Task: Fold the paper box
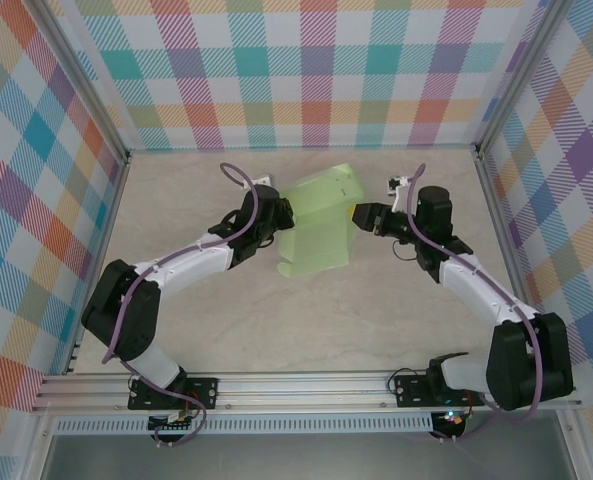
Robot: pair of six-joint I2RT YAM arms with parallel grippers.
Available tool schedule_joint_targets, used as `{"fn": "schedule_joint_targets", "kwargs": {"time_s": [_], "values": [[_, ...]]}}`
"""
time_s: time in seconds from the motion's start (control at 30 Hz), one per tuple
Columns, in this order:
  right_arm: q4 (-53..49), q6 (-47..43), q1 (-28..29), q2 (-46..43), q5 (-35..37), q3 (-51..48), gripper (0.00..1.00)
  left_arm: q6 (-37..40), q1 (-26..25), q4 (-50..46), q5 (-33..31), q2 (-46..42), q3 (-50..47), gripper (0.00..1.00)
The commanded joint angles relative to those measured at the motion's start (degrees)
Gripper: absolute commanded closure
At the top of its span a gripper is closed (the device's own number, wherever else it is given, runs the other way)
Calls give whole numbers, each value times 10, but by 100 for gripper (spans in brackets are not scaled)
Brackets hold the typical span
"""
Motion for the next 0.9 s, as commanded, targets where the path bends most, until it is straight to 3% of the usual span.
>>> {"fn": "schedule_joint_targets", "kwargs": {"time_s": [0.0,0.63,0.87], "values": [[27,-17,5,5,-6,30,49,-14,3,-7,11,-15,-2,100],[-76,-114,30,103,-88,115,48,-7,3,-15,24,-5,13,100],[-162,-198,50,119,-73,138,47,3,3,-24,24,-1,20,100]]}}
